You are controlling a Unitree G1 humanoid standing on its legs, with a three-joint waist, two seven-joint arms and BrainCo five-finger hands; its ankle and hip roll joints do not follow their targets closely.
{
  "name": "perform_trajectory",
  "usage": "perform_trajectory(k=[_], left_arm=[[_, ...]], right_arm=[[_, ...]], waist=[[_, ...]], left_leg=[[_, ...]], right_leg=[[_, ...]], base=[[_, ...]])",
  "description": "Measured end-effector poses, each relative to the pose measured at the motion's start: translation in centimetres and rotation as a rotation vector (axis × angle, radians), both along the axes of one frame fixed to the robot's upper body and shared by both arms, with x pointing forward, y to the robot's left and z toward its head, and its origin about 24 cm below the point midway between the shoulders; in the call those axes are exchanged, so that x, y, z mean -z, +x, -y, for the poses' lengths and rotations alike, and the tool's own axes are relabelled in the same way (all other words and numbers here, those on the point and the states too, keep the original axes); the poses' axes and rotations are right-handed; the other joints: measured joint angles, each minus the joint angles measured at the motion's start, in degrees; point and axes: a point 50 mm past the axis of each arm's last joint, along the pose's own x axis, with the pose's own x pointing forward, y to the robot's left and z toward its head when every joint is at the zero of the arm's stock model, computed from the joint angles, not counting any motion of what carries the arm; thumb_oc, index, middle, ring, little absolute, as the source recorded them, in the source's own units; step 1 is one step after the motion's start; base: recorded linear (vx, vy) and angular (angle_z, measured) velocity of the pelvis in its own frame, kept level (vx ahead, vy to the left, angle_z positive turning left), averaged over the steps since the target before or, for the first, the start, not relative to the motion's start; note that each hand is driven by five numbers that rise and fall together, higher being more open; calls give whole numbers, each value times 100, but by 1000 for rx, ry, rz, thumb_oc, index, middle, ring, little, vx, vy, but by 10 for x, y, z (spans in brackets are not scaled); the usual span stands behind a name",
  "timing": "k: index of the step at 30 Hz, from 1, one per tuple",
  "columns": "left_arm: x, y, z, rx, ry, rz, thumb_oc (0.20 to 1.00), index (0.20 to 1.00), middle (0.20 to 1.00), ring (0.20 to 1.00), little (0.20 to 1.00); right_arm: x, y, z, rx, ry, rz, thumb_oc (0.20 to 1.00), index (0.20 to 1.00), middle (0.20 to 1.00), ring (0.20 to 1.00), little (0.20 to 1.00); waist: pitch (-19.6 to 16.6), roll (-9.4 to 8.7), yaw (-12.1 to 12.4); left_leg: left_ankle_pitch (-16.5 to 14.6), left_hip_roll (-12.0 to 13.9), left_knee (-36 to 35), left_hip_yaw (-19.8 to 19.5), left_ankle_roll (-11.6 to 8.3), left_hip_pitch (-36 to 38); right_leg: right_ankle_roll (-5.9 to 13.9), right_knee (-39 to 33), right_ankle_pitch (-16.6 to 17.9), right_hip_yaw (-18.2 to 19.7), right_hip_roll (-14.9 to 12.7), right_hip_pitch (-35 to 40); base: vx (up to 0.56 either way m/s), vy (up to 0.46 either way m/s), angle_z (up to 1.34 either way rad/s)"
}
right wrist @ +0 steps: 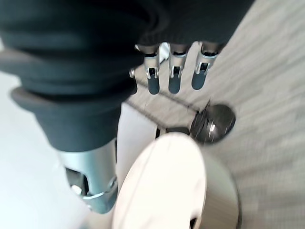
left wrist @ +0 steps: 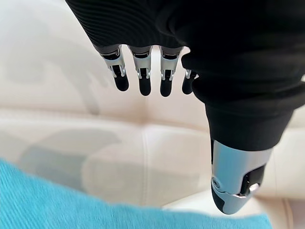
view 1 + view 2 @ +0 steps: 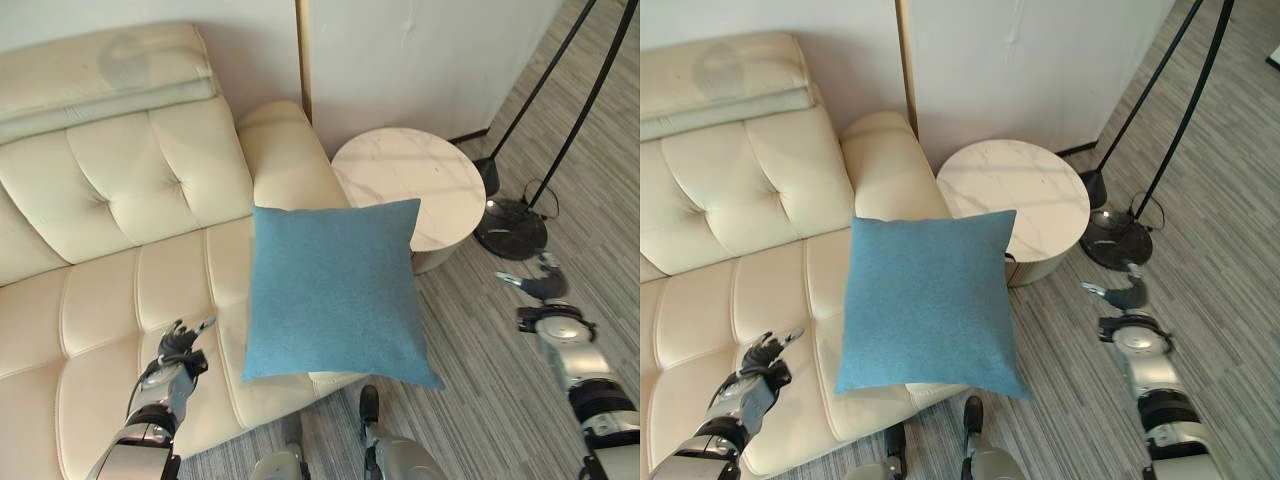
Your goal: Pick up all the scattered cushions and arrange them neatly on the sofa.
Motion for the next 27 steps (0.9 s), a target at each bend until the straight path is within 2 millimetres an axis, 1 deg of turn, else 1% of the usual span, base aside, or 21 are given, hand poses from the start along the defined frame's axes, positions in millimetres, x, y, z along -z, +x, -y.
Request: perform_trajectory(k=[2, 3, 5, 7, 8, 10, 11, 12, 14, 15, 16, 17, 18, 19, 20, 21, 22, 25, 27], left_arm=[[-8, 13, 7, 7, -27, 37, 1000, 1000, 1000, 1000, 1000], [-17, 26, 14, 32, -27, 68, 1000, 1000, 1000, 1000, 1000], [-21, 35, 25, 60, -25, 77, 1000, 1000, 1000, 1000, 1000], [-26, 50, 49, 107, -53, 96, 1000, 1000, 1000, 1000, 1000], [-29, 53, 51, 105, -48, 104, 1000, 1000, 1000, 1000, 1000], [-34, 61, 63, 124, -65, 120, 1000, 1000, 1000, 1000, 1000], [-35, 64, 70, 124, -88, 129, 1000, 1000, 1000, 1000, 1000], [-40, 67, 67, 108, -80, 143, 1000, 1000, 1000, 1000, 1000], [-40, 68, 68, 108, -75, 145, 1000, 1000, 1000, 1000, 1000], [-43, 71, 71, 120, -65, 151, 1000, 1000, 1000, 1000, 1000], [-45, 73, 75, 126, -72, 157, 868, 868, 868, 868, 868], [-48, 75, 80, 152, -68, 171, 492, 492, 492, 492, 492], [-51, 76, 82, 168, -61, 182, 200, 200, 200, 200, 200], [-56, 78, 86, 196, -56, 209, 200, 200, 200, 200, 200], [-63, 77, 93, 243, -52, 258, 200, 200, 200, 200, 200], [-65, 75, 93, 254, -52, 278, 200, 200, 200, 200, 200], [-72, 70, 102, 324, -45, 333, 200, 200, 200, 200, 200], [-70, 60, 114, 365, -101, 363, 200, 200, 200, 200, 200], [-66, 58, 125, 356, -184, 365, 200, 200, 200, 200, 200]], right_arm=[[0, 5, -30, -74, 45, 32, 1000, 1000, 1000, 1000, 1000], [2, 8, -49, -127, 69, 38, 1000, 1000, 1000, 1000, 1000], [5, 8, -69, -159, 100, 42, 1000, 1000, 1000, 1000, 1000], [9, 10, -101, -226, 147, 41, 1000, 1000, 1000, 1000, 1000], [8, 11, -108, -228, 166, 49, 1000, 1000, 1000, 1000, 1000], [5, 13, -127, -278, 191, 55, 1000, 1000, 1000, 1000, 1000], [4, 14, -137, -295, 206, 60, 1000, 1000, 1000, 1000, 1000], [-1, 16, -149, -312, 248, 77, 1000, 1000, 1000, 1000, 1000], [-5, 15, -155, -333, 263, 93, 1000, 1000, 1000, 1000, 1000], [-12, 15, -157, -344, 279, 119, 1000, 1000, 1000, 1000, 1000], [-14, 15, -158, -348, 289, 130, 1000, 1000, 1000, 1000, 1000], [-19, 14, -159, -362, 293, 150, 1000, 1000, 1000, 1000, 1000], [-24, 14, -159, -375, 285, 166, 730, 730, 730, 730, 730], [-30, 11, -158, -394, 278, 191, 539, 539, 539, 539, 539], [-37, 5, -155, -408, 274, 228, 200, 200, 200, 200, 200], [-39, 4, -152, -409, 267, 238, 200, 200, 200, 200, 200], [-46, -3, -141, -395, 249, 281, 200, 200, 200, 200, 200], [-51, -12, -130, -377, 217, 332, 200, 200, 200, 200, 200], [-43, -17, -125, -367, 218, 307, 200, 200, 200, 200, 200]], waist=[[73, -76, -32], [206, -155, -64], [260, -220, -75], [434, -298, -83], [446, -319, -84], [548, -341, -82], [608, -342, -86], [692, -339, -80], [732, -351, -62], [784, -369, -55], [790, -376, -57], [809, -381, -53], [847, -391, -49], [897, -409, -43], [943, -414, -25], [953, -429, -22], [980, -437, 71], [990, -459, 79], [999, -479, 68]], left_leg=[[31, 2, 19, 9, -10, -166], [73, -1, 15, 12, 5, -224], [76, -5, 37, 20, 2, -317], [73, -15, 71, 27, 0, -381], [60, -15, 118, 28, -10, -462], [68, -16, 145, 28, -1, -559], [75, -21, 149, 26, 7, -585], [76, -20, 157, 19, 8, -621], [75, -24, 176, 17, 8, -654], [72, -27, 212, 15, 9, -680], [69, -31, 237, 14, 12, -724], [69, -39, 231, 15, 12, -755], [70, -44, 233, 15, 12, -761], [70, -49, 231, 16, 12, -767], [71, -57, 231, 3, 12, -789], [71, -64, 230, -4, 13, -798], [75, -87, 212, -3, 18, -801], [78, -121, 214, -24, 24, -791], [78, -149, 216, -30, 25, -784]], right_leg=[[-19, 0, 51, 18, -1, -163], [-9, 1, 59, 18, 2, -225], [-2, 1, 79, 37, 1, -309], [10, 2, 75, 76, -8, -368], [14, 1, 80, 101, -12, -425], [21, 2, 105, 106, -13, -515], [-20, 2, 162, 105, -12, -540], [-63, 2, 197, 103, -14, -569], [-70, 4, 211, 102, -20, -589], [-66, 4, 215, 99, -28, -597], [-64, 3, 217, 89, -38, -627], [-59, 3, 220, 83, -48, -660], [-51, 3, 227, 83, -55, -665], [-47, 3, 229, 77, -62, -668], [-47, 3, 229, 29, -81, -671], [-47, 3, 229, 13, -88, -672], [-44, 3, 231, 2, -107, -676], [-33, 3, 223, -20, -148, -654], [-11, 3, 231, -20, -177, -651]], base=[[-69, 11, -4], [-68, 15, 0], [-64, 11, -2], [-49, 10, -3], [-25, 19, -4], [-40, 28, 0], [-62, 27, 3], [-47, 15, 1], [-20, 9, 1], [-10, 5, 3], [-7, -1, 5], [-3, -1, 4], [-3, -3, 3], [-5, -2, 9], [3, 12, 12], [4, 24, 15], [8, 25, 8], [1, 8, 6], [0, 0, 0]])
